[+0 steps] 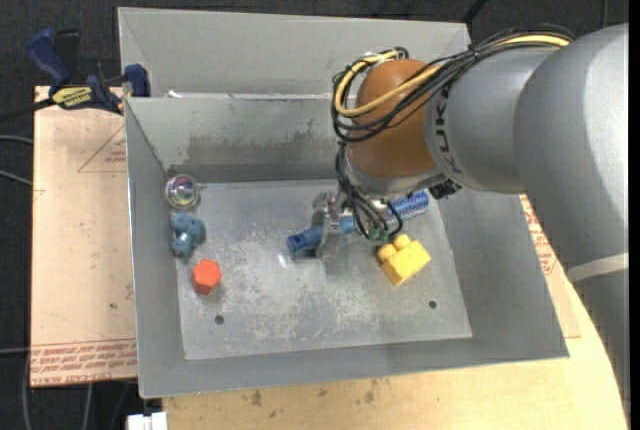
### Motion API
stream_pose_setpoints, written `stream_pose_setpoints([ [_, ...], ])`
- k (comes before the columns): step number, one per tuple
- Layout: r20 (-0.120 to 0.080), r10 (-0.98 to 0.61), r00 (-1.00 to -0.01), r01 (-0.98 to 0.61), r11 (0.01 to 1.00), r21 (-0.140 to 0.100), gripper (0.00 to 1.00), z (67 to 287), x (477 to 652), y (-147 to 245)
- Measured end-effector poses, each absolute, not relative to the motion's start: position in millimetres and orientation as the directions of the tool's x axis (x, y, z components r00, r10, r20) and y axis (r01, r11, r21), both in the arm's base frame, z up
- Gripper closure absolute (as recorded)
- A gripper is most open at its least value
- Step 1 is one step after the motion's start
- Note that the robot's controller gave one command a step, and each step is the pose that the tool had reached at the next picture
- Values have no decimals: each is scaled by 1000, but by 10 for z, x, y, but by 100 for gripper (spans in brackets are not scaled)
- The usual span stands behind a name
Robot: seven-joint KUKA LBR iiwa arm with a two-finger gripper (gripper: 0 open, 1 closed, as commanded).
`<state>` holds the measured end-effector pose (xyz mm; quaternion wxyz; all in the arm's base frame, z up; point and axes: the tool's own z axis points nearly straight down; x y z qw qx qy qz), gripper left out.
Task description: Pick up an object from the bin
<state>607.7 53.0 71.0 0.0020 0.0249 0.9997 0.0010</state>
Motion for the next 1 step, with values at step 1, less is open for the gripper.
stream_pose_setpoints([
  [1, -8, 48, -999, 47, 999, 3, 100, 2120, 5687, 764],
])
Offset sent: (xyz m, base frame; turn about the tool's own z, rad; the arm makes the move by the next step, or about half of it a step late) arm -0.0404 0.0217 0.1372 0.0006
